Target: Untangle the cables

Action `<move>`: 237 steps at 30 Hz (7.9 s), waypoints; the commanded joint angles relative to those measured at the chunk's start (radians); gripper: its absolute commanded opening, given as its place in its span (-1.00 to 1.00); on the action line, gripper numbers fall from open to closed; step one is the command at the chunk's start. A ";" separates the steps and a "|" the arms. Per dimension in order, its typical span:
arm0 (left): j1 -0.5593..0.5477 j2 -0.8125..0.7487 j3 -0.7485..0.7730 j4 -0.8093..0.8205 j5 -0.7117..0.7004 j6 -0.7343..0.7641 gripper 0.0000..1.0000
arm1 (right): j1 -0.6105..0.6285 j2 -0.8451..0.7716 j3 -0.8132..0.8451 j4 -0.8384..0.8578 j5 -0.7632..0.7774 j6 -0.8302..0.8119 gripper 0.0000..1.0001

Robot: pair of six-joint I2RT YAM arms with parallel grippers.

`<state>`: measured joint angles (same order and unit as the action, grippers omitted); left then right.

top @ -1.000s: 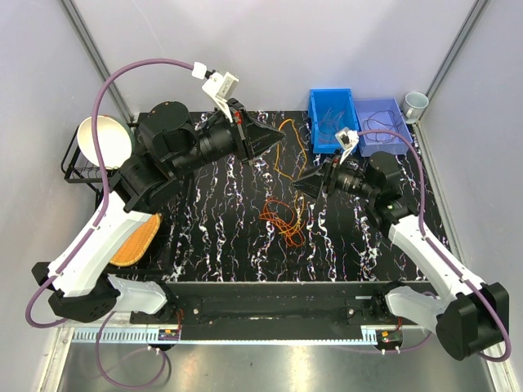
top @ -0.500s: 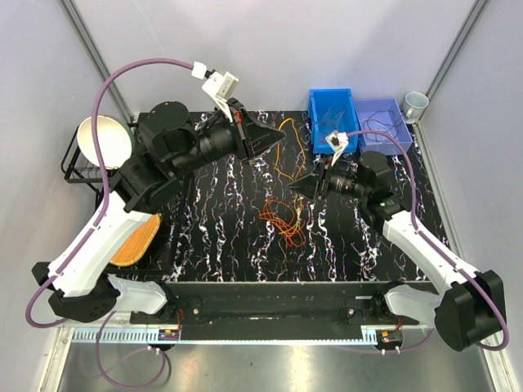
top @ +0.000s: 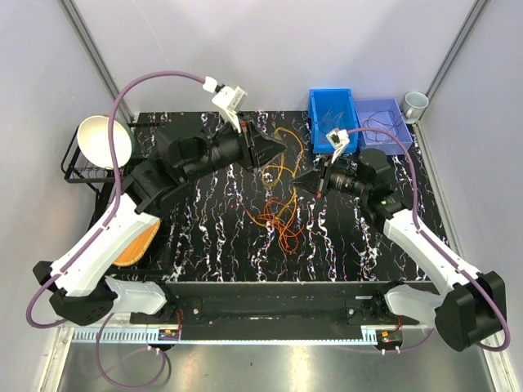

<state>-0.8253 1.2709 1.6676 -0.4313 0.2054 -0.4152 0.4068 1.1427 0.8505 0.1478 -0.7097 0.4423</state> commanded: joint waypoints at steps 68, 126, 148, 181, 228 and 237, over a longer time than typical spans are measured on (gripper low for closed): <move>-0.028 -0.476 -0.608 -0.524 -0.590 -0.022 0.93 | -0.307 0.405 0.987 -0.539 0.760 -0.280 -1.00; 0.025 -0.571 -0.764 -0.414 -0.741 0.046 0.97 | -0.556 1.194 1.601 -0.703 0.842 -0.238 0.37; 0.031 -0.576 -0.758 -0.414 -0.721 0.049 0.97 | -0.553 0.672 1.148 -0.674 0.607 -0.084 0.51; -0.021 0.208 -0.562 0.026 -0.330 -0.353 0.73 | -0.249 0.089 0.156 -0.410 0.464 0.087 0.50; -0.106 0.510 -0.496 0.088 -0.320 -0.396 0.16 | -0.249 0.074 0.093 -0.410 0.472 0.041 0.52; -0.135 0.460 -0.457 -0.001 -0.399 -0.376 0.50 | -0.250 0.074 0.094 -0.410 0.470 0.038 0.52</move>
<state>-0.9363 1.7832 1.1538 -0.4057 -0.1326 -0.8024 0.1566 1.2407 0.9455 -0.2852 -0.2481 0.5007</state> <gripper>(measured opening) 0.717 0.758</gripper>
